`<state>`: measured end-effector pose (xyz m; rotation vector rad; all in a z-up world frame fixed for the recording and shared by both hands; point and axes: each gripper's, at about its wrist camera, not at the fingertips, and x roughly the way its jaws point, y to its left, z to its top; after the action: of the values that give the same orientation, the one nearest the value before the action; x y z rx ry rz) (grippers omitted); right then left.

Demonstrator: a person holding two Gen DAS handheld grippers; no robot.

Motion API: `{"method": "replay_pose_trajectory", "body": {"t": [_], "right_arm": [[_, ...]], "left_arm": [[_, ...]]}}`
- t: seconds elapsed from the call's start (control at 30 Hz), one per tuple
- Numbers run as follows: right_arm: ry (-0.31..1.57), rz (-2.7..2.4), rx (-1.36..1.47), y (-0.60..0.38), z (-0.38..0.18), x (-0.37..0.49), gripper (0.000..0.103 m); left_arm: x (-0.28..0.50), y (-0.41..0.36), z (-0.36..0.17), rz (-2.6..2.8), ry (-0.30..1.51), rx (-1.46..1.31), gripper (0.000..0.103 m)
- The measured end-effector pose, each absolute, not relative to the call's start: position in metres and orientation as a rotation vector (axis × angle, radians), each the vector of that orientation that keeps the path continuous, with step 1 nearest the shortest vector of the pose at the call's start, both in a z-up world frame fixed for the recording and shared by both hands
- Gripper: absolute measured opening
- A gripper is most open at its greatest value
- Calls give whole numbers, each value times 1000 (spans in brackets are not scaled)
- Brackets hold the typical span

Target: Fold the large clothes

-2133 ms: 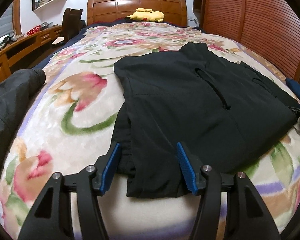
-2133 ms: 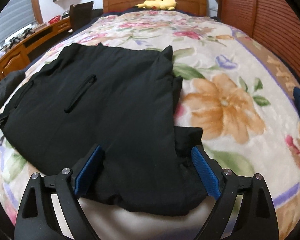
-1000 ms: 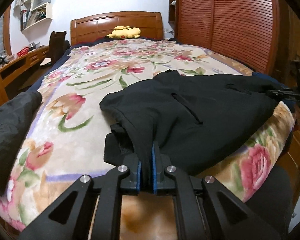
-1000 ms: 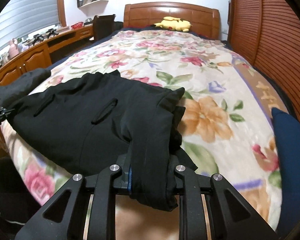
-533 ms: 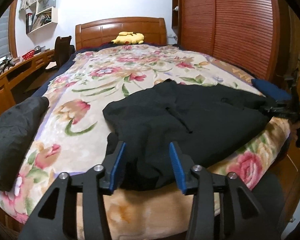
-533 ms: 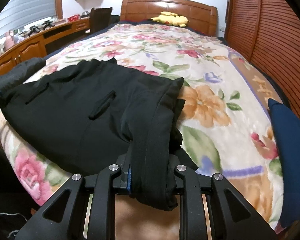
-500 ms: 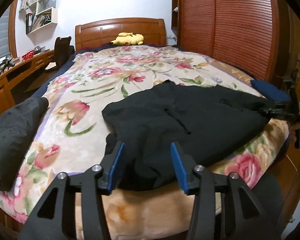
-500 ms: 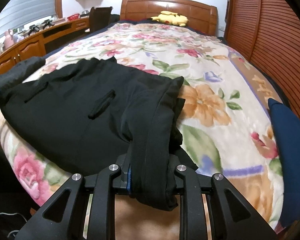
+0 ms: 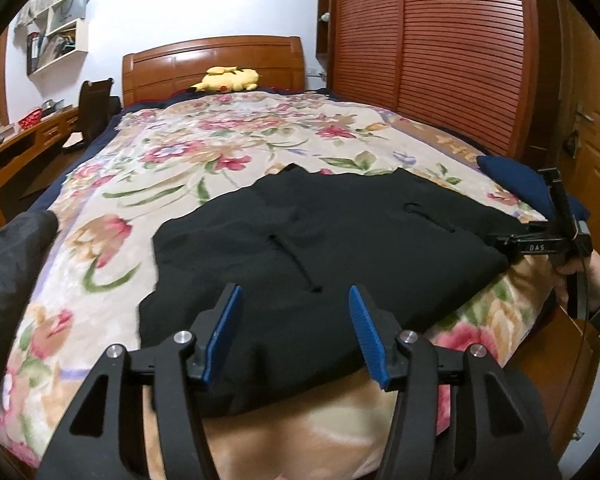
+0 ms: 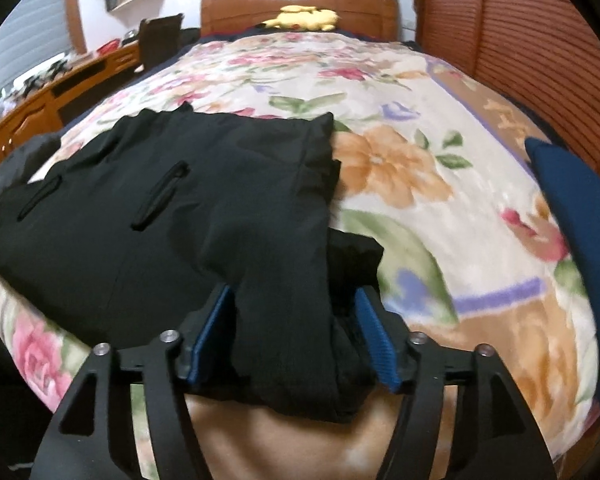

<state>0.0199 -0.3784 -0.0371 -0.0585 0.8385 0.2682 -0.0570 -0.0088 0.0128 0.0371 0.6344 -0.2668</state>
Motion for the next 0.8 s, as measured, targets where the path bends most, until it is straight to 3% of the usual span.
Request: {"method": "replay_pose_trajectory", "body": {"t": [0.8], "right_arm": [[849,207,6,-375,-45,8,68]], "left_arm": [[-21,-91,-24,-401,714,42,55]]}}
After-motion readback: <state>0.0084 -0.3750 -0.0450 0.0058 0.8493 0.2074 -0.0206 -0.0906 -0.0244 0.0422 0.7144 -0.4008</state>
